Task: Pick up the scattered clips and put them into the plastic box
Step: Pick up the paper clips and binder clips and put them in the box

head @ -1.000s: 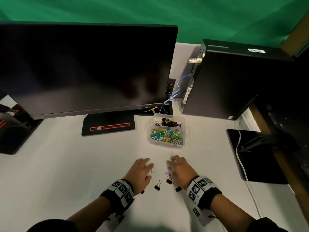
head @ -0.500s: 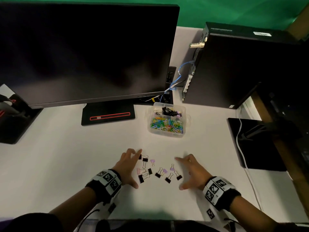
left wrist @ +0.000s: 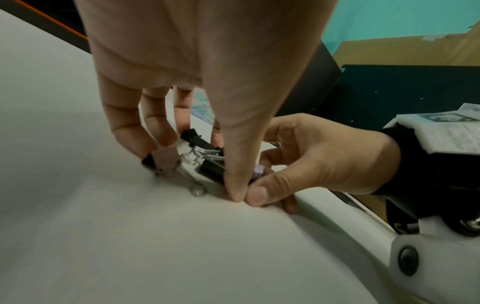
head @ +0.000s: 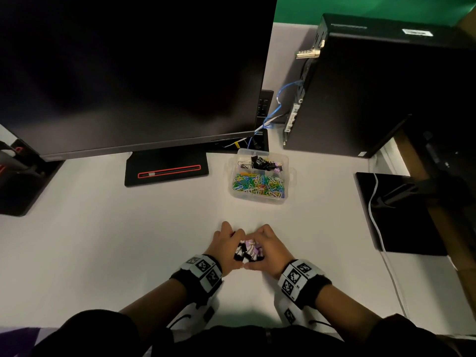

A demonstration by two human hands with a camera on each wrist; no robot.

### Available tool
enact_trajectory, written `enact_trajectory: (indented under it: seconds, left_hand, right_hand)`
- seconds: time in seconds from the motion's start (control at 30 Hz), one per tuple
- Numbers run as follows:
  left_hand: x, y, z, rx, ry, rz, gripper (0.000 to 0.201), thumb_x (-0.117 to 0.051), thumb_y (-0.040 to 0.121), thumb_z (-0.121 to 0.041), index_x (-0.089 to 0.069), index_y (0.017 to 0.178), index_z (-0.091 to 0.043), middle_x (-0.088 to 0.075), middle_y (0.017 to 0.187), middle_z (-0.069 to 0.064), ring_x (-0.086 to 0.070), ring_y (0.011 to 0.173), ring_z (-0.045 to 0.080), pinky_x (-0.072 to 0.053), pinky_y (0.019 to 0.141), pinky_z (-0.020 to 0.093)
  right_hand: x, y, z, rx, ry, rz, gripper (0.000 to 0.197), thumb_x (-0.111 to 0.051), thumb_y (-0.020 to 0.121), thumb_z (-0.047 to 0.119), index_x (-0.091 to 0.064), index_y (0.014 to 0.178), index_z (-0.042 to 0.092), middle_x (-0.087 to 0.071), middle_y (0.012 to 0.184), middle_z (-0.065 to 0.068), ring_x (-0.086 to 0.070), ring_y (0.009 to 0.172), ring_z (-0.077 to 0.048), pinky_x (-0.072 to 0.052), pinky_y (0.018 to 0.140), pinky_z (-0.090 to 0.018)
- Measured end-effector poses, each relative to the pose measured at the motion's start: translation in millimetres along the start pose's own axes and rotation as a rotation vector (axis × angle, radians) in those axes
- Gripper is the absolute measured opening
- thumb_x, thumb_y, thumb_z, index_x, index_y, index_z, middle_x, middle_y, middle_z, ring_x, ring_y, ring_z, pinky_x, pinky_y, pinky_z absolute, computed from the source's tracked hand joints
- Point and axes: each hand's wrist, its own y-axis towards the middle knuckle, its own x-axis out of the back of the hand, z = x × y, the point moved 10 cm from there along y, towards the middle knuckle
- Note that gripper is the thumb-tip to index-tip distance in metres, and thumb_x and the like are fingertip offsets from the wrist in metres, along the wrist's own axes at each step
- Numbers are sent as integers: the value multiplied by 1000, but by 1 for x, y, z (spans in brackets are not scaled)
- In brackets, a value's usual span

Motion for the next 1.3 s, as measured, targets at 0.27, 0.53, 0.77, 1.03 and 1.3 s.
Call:
enact_trajectory:
  seconds: [0.27, 0.53, 0.77, 1.03, 1.3]
  left_hand:
    - [8, 10, -1, 104, 29, -34, 30, -54, 79, -3, -45, 106, -11, -31, 119, 11, -48, 96, 31, -49, 82, 39]
    - [11, 29, 1, 92, 189, 30, 26, -41, 84, 5, -49, 106, -4, -37, 121, 17, -54, 98, 37, -46, 80, 41]
    - [14, 39, 5, 82, 122, 136, 25, -36, 88, 2, -51, 108, -1, -43, 121, 20, -54, 103, 37, -43, 86, 38]
    - [69, 66, -10, 44, -200, 67, 17, -41, 87, -3, -52, 80, -14, -52, 89, 6, -59, 72, 24, -50, 56, 21]
    - [134, 130, -14, 187, -918, -18, 29, -36, 94, 5, -51, 73, -7, -49, 67, 5, -51, 53, 13, -46, 48, 20]
  right_hand:
    - [6, 14, 1, -69, -154, 60, 35, -76, 61, 18, -54, 88, 17, -33, 96, 0, -47, 74, -19, -47, 71, -31]
    - [3, 21, -1, -165, -466, 25, 29, -56, 66, 17, -46, 93, 16, -35, 109, -8, -47, 90, -29, -41, 62, -32]
    - [6, 22, -8, -193, -403, 39, 17, -55, 68, 14, -40, 63, 19, -31, 95, -3, -40, 78, -22, -38, 61, -29]
    - [18, 27, -24, -165, -276, 18, 36, -51, 63, 0, -30, 46, 23, -36, 89, -1, -43, 66, -21, -27, 46, -20]
    - [46, 27, -22, -118, -133, -10, 31, -45, 56, -2, -41, 39, 24, -31, 70, 12, -34, 54, -4, -24, 47, -15]
